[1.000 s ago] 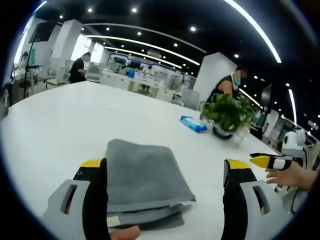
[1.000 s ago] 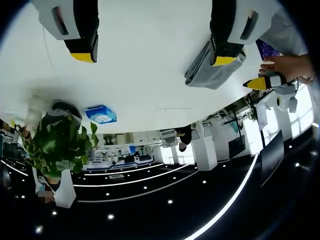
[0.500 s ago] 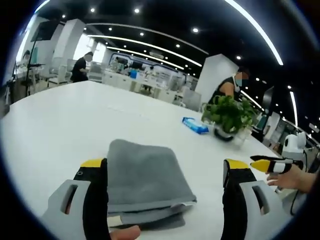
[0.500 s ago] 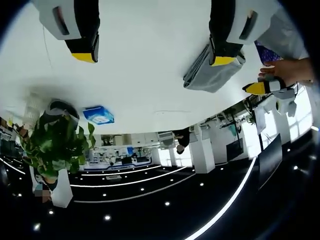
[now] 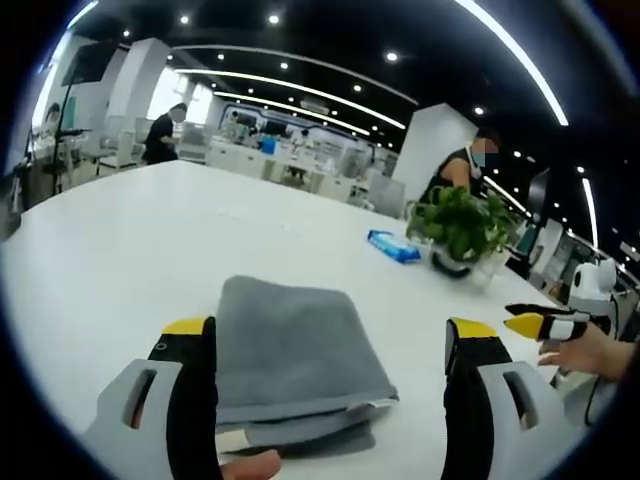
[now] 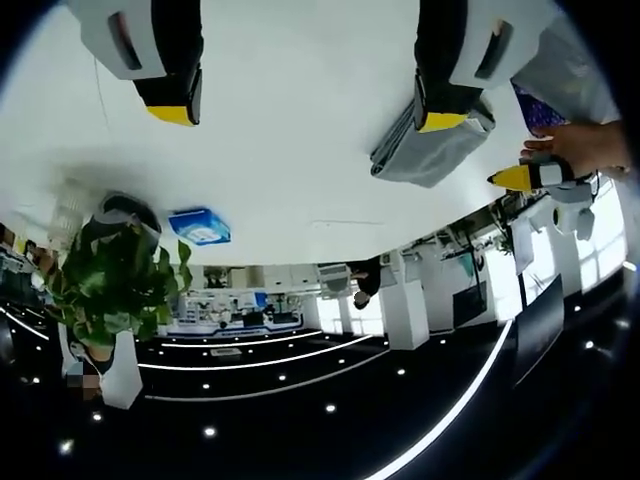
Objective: Open the folded towel by lifting each exposed corner and separating the folded layers until the towel lies flat within the target outline without major curled edges
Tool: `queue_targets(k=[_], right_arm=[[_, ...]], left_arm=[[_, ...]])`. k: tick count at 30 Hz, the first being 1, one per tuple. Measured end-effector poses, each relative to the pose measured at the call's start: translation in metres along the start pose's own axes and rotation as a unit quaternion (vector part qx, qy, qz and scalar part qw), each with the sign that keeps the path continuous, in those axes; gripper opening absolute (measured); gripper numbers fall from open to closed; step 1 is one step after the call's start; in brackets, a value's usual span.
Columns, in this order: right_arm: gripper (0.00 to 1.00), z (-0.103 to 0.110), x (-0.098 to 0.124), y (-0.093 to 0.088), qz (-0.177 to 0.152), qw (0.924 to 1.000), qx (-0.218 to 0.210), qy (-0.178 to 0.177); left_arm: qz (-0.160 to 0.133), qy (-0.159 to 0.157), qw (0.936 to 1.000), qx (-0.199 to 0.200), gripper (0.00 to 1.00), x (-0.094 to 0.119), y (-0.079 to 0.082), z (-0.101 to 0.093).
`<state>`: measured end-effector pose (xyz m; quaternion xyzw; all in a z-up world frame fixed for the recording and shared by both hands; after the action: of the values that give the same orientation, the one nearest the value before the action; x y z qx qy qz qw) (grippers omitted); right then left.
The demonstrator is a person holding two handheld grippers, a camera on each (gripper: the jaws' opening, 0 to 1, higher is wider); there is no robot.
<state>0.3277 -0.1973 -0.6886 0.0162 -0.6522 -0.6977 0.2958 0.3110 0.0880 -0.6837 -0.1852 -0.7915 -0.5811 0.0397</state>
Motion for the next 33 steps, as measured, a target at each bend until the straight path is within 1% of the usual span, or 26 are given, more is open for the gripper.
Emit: queue_targets(k=[3, 11, 16, 22, 26, 31, 33], right_arm=[[0.87, -0.001, 0.001, 0.002, -0.004, 1.0, -0.005, -0.001], [0.86, -0.003, 0.002, 0.004, -0.008, 0.9999, -0.007, -0.005], [0.85, -0.003, 0.001, 0.001, 0.0, 1.0, -0.002, -0.006], [0.85, -0.005, 0.002, 0.002, -0.001, 1.0, -0.001, -0.008], [0.83, -0.008, 0.003, 0.001, -0.002, 0.9999, -0.008, -0.011], [0.82, -0.014, 0.004, 0.0, -0.005, 0.9993, -0.034, -0.012], [0.82, -0.016, 0.004, -0.001, -0.002, 0.9992, -0.037, -0.015]], left_arm=[[0.01, -0.001, 0.9998, -0.017, 0.94, -0.001, -0.003, -0.002], [0.013, 0.006, 0.9998, -0.012, 0.93, 0.0, -0.004, 0.003], [0.02, 0.01, 0.9996, -0.018, 0.92, 0.0, -0.006, 0.004], [0.036, 0.01, 0.999, -0.026, 0.91, -0.002, -0.011, 0.003], [0.042, 0.01, 0.9987, -0.028, 0.91, -0.003, -0.013, 0.002], [0.05, 0.013, 0.998, -0.036, 0.91, -0.005, -0.015, 0.003], [0.055, 0.017, 0.9977, -0.035, 0.91, -0.008, -0.017, 0.006]])
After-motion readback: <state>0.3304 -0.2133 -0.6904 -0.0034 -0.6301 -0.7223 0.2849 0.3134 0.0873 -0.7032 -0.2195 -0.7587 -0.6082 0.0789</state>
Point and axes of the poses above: the point that each gripper's makers call its tool centre point, and the gripper's own axes: x roughly backward along the fingers, z roughly to its left, y roughly out of its top, the point moved 2 cm from there along x, roughly backward along the fingers
